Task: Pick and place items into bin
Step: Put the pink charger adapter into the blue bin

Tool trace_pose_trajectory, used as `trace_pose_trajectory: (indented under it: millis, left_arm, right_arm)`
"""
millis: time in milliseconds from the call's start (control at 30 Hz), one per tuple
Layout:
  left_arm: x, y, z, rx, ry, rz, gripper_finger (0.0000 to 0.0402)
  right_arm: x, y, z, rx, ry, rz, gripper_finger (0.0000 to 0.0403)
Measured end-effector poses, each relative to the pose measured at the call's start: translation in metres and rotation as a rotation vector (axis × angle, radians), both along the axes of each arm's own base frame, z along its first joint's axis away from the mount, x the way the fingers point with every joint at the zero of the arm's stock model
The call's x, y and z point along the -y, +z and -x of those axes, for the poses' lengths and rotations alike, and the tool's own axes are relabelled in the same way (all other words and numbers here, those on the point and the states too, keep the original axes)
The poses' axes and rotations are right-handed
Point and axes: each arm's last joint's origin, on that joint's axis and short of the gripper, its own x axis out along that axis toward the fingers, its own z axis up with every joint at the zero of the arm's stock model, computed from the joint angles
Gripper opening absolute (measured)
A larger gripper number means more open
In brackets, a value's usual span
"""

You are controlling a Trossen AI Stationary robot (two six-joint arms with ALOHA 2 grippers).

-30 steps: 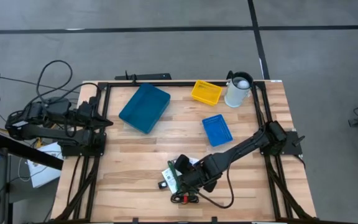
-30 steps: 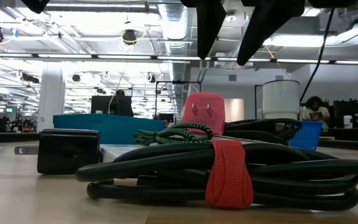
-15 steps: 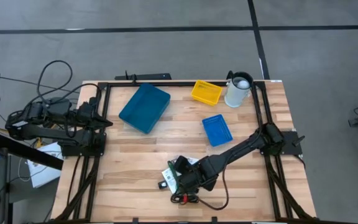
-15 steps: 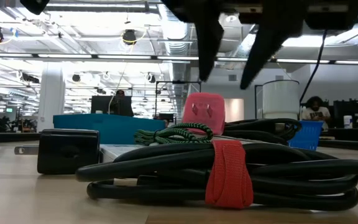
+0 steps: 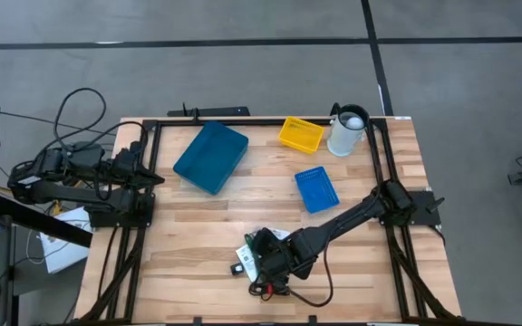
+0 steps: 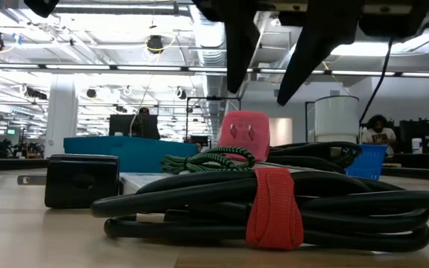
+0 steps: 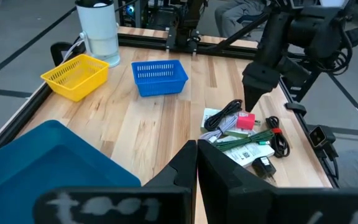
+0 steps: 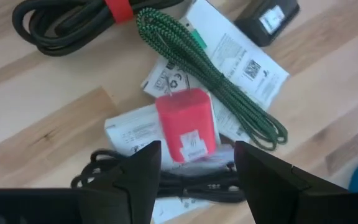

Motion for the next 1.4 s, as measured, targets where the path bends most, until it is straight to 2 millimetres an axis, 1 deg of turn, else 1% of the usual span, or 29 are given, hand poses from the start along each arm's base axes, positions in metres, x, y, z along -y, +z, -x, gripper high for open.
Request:
trace_pose_trajectory:
  millis: [67,333,633,1067,1200,1400]
  left_arm:
    - [0.0,0.0,0.0,0.0,0.0,0.0,0.0]
    - [0.0,0.0,0.0,0.0,0.0,0.0,0.0]
    - [0.0,0.0,0.0,0.0,0.0,0.0,0.0]
    - [0.0,0.0,0.0,0.0,0.0,0.0,0.0]
    - [0.0,0.0,0.0,0.0,0.0,0.0,0.0]
    - [0.0,0.0,0.0,0.0,0.0,0.0,0.0]
  right_arm:
    - [0.0,-0.004,0.0,-0.016,0.007,0.009,0.02]
    - [0.0,-0.001,0.0,-0.002,0.025,0.01,0.0202]
    - [-0.001,-0.001,-0.001,0.005,0.024,0.009,0.0226]
    - [-0.002,-0.001,-0.002,0.007,0.072,-0.009,0.0224]
    - [-0.004,-0.014,-0.005,-0.013,0.09,0.0,0.0224]
    - [-0.004,-0.014,-0.007,-0.009,0.116,-0.017,0.0224]
